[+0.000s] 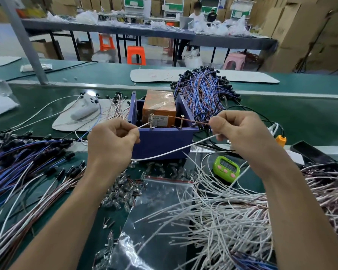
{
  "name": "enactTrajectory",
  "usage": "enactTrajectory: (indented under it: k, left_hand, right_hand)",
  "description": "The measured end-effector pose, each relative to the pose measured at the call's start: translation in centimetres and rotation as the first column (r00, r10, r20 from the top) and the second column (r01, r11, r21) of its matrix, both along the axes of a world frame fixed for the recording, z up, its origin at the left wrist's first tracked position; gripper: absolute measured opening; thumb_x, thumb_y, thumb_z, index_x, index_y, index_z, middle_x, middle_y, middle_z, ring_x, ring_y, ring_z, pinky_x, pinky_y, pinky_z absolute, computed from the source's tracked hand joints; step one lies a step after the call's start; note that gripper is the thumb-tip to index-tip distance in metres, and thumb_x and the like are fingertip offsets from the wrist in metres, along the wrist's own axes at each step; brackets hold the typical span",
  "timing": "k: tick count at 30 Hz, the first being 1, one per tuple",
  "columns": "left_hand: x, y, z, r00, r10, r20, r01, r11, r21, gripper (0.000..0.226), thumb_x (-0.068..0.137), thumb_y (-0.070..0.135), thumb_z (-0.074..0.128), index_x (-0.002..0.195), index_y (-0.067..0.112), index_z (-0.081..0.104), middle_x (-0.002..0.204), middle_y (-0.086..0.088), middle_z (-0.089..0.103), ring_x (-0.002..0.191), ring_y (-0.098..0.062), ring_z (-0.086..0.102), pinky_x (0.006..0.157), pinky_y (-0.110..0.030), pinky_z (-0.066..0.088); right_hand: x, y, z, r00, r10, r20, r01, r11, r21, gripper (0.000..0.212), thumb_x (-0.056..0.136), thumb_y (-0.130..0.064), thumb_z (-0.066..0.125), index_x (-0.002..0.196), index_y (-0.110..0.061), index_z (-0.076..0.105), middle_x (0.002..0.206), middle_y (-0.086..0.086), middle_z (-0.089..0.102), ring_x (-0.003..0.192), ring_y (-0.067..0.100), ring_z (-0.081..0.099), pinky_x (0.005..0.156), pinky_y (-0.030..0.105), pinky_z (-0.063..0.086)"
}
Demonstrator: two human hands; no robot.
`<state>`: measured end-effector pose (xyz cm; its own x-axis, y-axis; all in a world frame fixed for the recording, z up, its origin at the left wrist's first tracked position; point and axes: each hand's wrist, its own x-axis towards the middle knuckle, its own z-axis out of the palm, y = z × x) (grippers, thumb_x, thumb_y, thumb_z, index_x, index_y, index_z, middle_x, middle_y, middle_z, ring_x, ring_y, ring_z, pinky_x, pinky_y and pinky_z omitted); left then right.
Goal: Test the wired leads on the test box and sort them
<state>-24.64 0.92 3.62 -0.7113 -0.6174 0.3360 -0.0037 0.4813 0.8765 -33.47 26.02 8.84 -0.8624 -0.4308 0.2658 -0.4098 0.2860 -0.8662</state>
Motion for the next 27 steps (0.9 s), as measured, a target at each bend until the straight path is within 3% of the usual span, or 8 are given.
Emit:
enactTrajectory:
  k: [2,5,8,16,22,24,27]
  left_hand:
    - [-0.1,0.0,0.0,1.0,-0.001,0.004,0.001,1.0,0.009,0.024,0.09,0.015,0.076,0.072,0.031,0.074,0.064,0.013,0.073,0.048,-0.001,0.063,0.043,-0.015,0.044]
    - [-0.1,0.1,0.1,1.0,0.005,0.001,-0.006,1.0,0.014,0.026,0.09,0.017,0.075,0.078,0.04,0.073,0.064,0.015,0.073,0.048,0.0,0.063,0.046,-0.018,0.045]
    - [-0.2,0.4,0.1,1.0,0.01,-0.006,-0.01,1.0,0.014,0.025,0.09,0.015,0.075,0.07,0.029,0.072,0.064,0.014,0.073,0.047,0.0,0.061,0.044,-0.015,0.043]
    - [-0.1,0.7,0.0,1.0,0.028,0.01,-0.028,0.999,0.018,0.024,0.092,0.016,0.075,0.073,0.03,0.071,0.065,0.018,0.073,0.049,0.001,0.063,0.047,-0.017,0.045]
    - [-0.1,0.9,0.0,1.0,0.011,-0.005,-0.01,0.998,0.061,0.019,0.092,0.016,0.074,0.077,0.026,0.072,0.065,0.015,0.074,0.045,-0.001,0.061,0.044,-0.014,0.043]
    - [0.0,1.0,0.1,1.0,0.014,-0.011,-0.013,0.995,0.099,0.019,0.091,0.015,0.074,0.075,0.026,0.073,0.064,0.011,0.074,0.044,-0.003,0.06,0.044,-0.016,0.044]
    - [0.2,1.2,0.4,0.994,0.034,-0.103,-0.011,0.976,0.219,0.016,0.082,0.013,0.072,0.068,0.021,0.073,0.06,0.001,0.073,0.04,-0.01,0.057,0.043,-0.018,0.044]
  right_hand:
    - [-0.1,0.2,0.0,1.0,0.019,-0.002,-0.019,0.999,0.029,0.033,0.099,-0.031,0.065,0.071,-0.012,0.066,0.062,0.001,0.06,0.059,0.017,0.045,0.054,0.024,0.037]
    - [-0.3,0.6,0.1,1.0,0.017,-0.007,-0.017,0.997,0.074,0.031,0.097,-0.028,0.068,0.068,-0.015,0.067,0.06,0.001,0.062,0.048,0.007,0.04,0.048,0.017,0.034]
    - [-0.6,0.9,0.0,1.0,-0.008,0.002,0.008,0.996,0.088,0.031,0.095,-0.024,0.07,0.066,-0.016,0.067,0.059,0.001,0.064,0.044,0.004,0.037,0.046,0.015,0.033]
    - [-1.2,1.1,-0.7,0.996,-0.079,-0.048,0.084,0.989,0.121,0.027,0.094,-0.027,0.07,0.067,-0.021,0.07,0.057,-0.002,0.066,0.045,0.003,0.041,0.047,0.012,0.035]
    - [-1.2,0.8,-0.9,0.969,-0.217,-0.122,0.233,0.963,0.138,0.031,0.094,-0.033,0.071,0.067,-0.018,0.069,0.056,-0.005,0.066,0.042,0.001,0.045,0.055,0.026,0.037]
    - [-0.9,0.9,-0.4,0.978,-0.185,-0.099,0.198,0.972,0.131,0.029,0.093,-0.031,0.072,0.068,-0.018,0.07,0.056,-0.003,0.066,0.045,0.001,0.046,0.058,0.029,0.038]
    - [-0.1,1.6,0.7,1.0,-0.013,-0.009,0.015,0.984,0.18,0.025,0.093,-0.029,0.073,0.07,-0.019,0.071,0.059,0.0,0.067,0.054,0.011,0.049,0.059,0.029,0.041]
